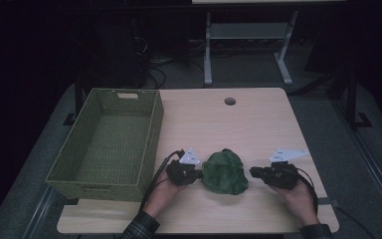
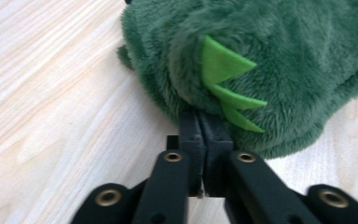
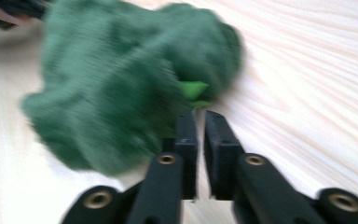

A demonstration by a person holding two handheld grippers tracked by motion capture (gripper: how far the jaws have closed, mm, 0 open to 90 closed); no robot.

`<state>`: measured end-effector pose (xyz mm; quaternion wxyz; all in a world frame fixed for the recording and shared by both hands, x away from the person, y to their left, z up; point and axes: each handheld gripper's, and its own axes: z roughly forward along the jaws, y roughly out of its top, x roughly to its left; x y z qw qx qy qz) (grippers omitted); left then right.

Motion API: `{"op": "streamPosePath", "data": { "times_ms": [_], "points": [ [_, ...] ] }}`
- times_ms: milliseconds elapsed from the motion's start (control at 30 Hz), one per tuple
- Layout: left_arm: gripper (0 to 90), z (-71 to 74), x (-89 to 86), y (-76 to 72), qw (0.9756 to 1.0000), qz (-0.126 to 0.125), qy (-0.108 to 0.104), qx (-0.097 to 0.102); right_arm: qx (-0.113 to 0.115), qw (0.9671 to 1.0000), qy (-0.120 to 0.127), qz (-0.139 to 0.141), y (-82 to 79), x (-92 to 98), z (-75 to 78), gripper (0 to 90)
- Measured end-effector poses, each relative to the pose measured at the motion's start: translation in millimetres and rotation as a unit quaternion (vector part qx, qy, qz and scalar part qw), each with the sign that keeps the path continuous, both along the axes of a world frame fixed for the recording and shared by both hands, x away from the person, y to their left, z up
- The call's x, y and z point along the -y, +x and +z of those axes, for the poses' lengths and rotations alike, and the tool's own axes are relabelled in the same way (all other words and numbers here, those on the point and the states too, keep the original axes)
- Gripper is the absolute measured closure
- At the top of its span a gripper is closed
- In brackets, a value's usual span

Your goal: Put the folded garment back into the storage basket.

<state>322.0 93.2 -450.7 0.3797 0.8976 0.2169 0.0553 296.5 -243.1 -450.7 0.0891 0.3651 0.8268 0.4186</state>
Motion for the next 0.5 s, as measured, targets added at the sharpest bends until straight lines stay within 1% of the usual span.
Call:
{"op": "streamPosePath", "data": {
  "times_ms": [33, 67, 100, 133, 167, 233, 267, 300, 367, 400, 433, 467, 500],
  "points": [
    [83.4, 2.3, -1.3, -0.3, 1.0, -0.002, 0.002, 0.001, 0.005, 1.0, 0.0, -0.007, 0.0, 5.1, -2.4, 73.5],
    [80.8, 5.1, -2.7, -0.8, 1.0, -0.004, 0.004, 0.004, 0.008, 0.9999, -0.003, -0.015, -0.3, 9.8, -4.9, 68.3],
    [78.0, 8.6, -4.2, -0.7, 0.9999, -0.009, 0.007, 0.004, 0.014, 0.9996, -0.011, -0.023, -0.2, 13.8, -7.2, 62.7],
    [74.6, 12.5, -5.4, -1.8, 1.0, -0.006, 0.002, 0.004, 0.024, 0.9991, -0.017, -0.033, -0.8, 17.8, -9.5, 56.8],
    [70.6, 15.5, -6.9, -1.7, 0.9999, -0.008, 0.005, 0.005, 0.03, 0.9982, -0.026, -0.045, -1.3, 22.7, -11.5, 50.3],
    [63.3, 22.7, -9.2, -2.0, 1.0, -0.006, 0.0, 0.004, 0.027, 0.9978, -0.03, -0.052, -1.2, 29.2, -14.4, 42.8],
    [58.5, 24.6, -9.5, -2.0, 1.0, -0.004, -0.007, 0.001, 0.026, 0.9975, -0.033, -0.056, -1.7, 32.9, -16.0, 39.3],
    [53.4, 28.4, -9.7, -1.6, 0.9999, -0.008, -0.01, -0.004, 0.026, 0.9974, -0.034, -0.059, -2.4, 35.4, -17.1, 36.6],
    [44.5, 34.1, -8.6, -0.8, 0.9999, -0.012, -0.006, 0.006, 0.021, 0.997, -0.039, -0.063, -5.5, 41.5, -20.6, 29.4],
    [41.0, 36.1, -7.0, -0.9, 0.9999, -0.011, -0.009, 0.007, 0.018, 0.9969, -0.042, -0.063, -7.1, 43.2, -22.2, 26.7],
    [38.7, 37.9, -5.2, -0.1, 0.9998, -0.015, -0.009, 0.009, 0.02, 0.9965, -0.048, -0.065, -8.3, 44.1, -24.5, 25.3],
    [36.6, 38.9, -2.1, 0.4, 0.9998, -0.018, -0.01, 0.008, 0.018, 0.9959, -0.059, -0.067, -9.7, 44.2, -26.8, 22.6],
    [34.3, 40.4, 1.1, 1.1, 0.9996, -0.025, -0.003, 0.009, 0.014, 0.9953, -0.067, -0.069, -10.9, 43.5, -29.4, 19.1]
  ]
}}
